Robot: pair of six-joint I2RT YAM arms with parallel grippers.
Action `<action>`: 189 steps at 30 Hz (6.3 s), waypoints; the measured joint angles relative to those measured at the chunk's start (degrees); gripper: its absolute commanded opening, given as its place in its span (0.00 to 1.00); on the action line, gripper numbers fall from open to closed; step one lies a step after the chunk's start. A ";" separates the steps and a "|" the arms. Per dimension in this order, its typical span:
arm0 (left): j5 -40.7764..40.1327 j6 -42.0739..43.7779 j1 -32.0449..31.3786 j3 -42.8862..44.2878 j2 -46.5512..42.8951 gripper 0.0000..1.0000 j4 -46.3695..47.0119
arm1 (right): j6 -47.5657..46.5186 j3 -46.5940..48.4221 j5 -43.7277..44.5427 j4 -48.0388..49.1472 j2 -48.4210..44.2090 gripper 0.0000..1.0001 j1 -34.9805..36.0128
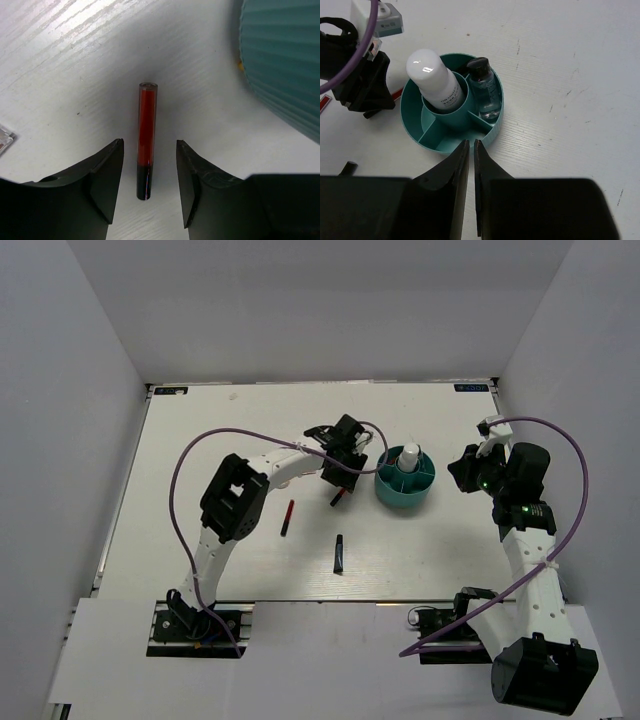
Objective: Organize the makeup
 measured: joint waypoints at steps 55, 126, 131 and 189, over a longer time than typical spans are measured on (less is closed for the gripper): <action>9.94 -7.04 0.70 -2.80 -9.68 0.00 36.65 | 0.79 -0.04 1.09 0.28 0.00 0.14 -0.35; 4.59 -7.61 0.90 -10.05 -17.88 0.11 40.96 | -3.50 -0.04 -8.07 -0.28 0.02 0.64 -1.07; -0.17 -9.77 2.86 -20.55 -35.85 0.17 30.18 | -6.64 -0.04 -14.64 -1.84 0.13 0.00 -1.05; 1.75 -10.49 7.52 -23.10 -17.62 0.00 1.05 | -13.09 0.04 -17.16 -11.91 0.81 0.69 0.42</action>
